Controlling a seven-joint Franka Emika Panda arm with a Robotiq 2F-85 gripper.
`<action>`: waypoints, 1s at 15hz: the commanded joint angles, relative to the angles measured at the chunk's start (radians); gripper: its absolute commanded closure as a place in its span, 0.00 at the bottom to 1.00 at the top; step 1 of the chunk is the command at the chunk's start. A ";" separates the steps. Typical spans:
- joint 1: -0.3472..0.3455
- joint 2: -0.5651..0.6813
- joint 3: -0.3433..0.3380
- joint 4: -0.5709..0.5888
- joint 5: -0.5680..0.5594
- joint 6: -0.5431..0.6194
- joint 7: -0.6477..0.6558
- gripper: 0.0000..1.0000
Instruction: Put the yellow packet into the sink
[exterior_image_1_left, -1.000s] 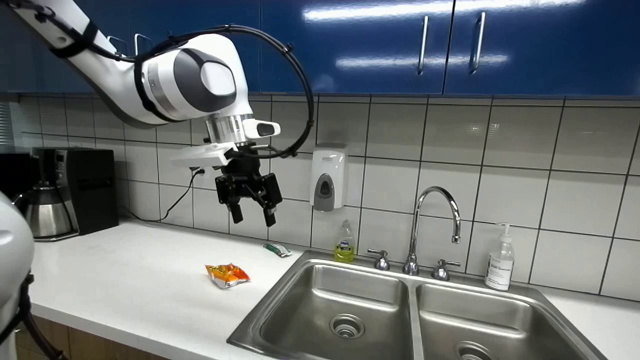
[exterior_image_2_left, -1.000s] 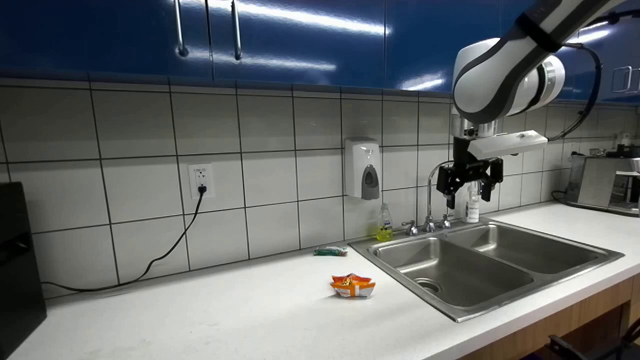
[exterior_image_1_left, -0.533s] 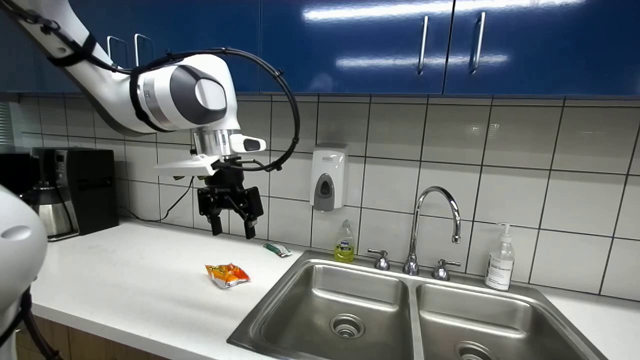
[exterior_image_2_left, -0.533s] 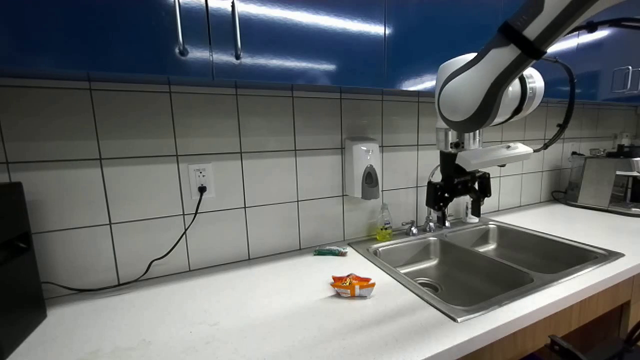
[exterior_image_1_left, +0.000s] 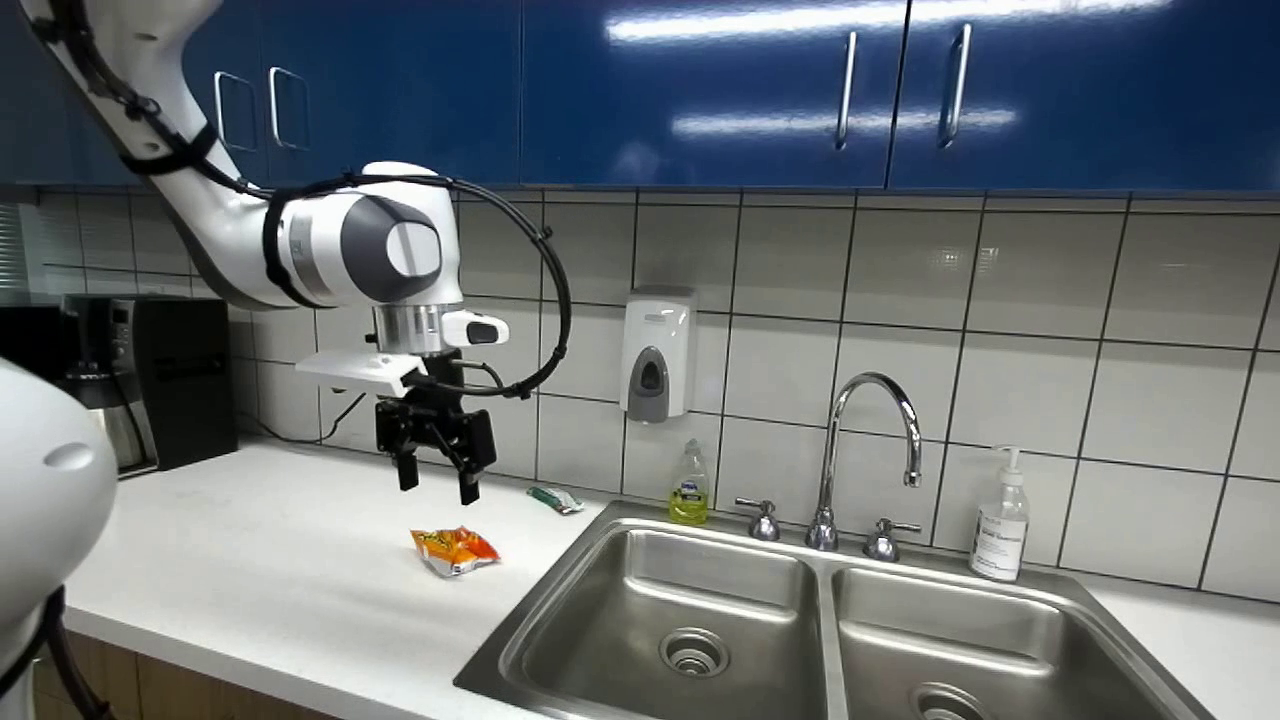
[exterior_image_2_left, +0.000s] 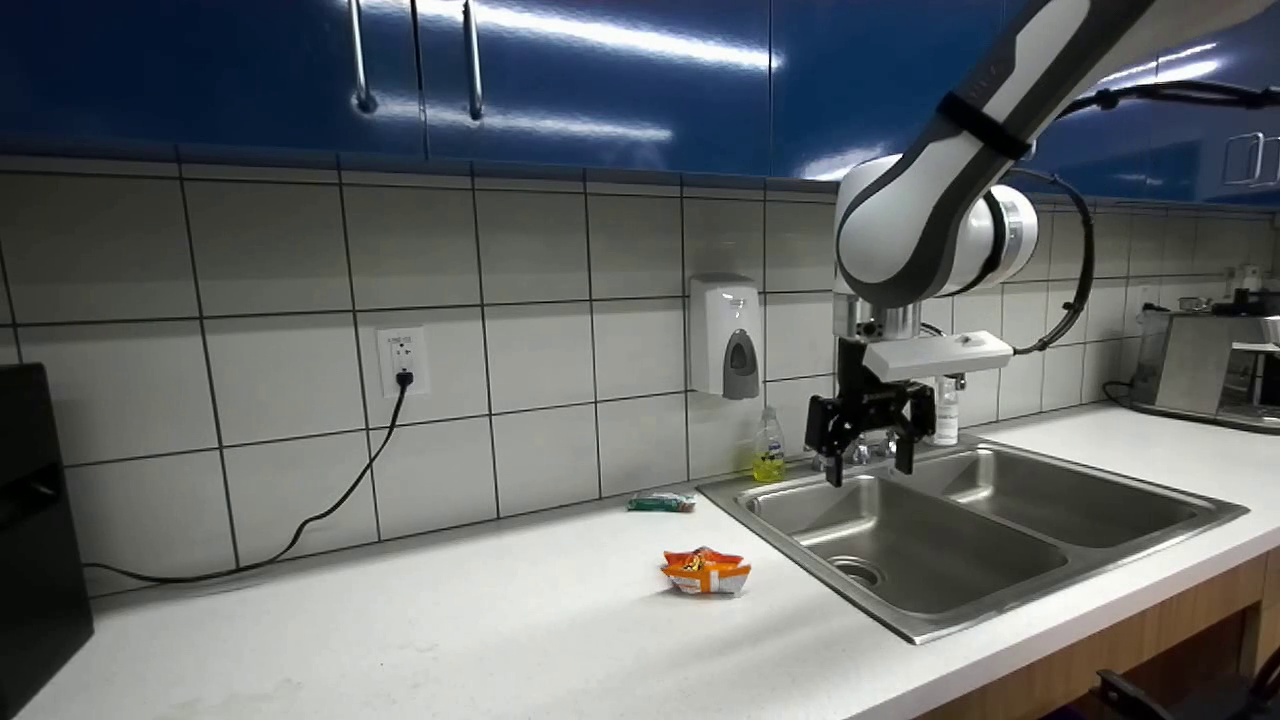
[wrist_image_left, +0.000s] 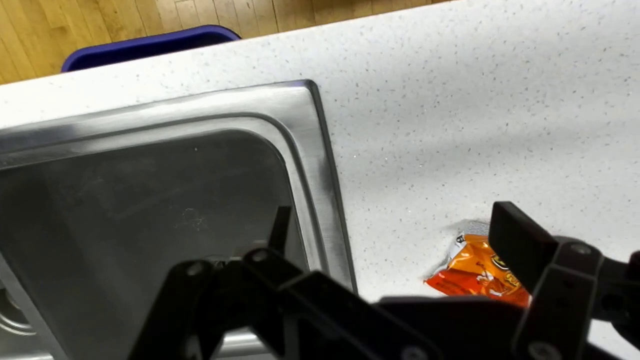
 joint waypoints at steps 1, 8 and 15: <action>0.009 0.113 0.041 0.056 0.008 0.085 0.073 0.00; 0.030 0.283 0.079 0.155 -0.038 0.194 0.176 0.00; 0.088 0.456 0.053 0.312 -0.157 0.202 0.325 0.00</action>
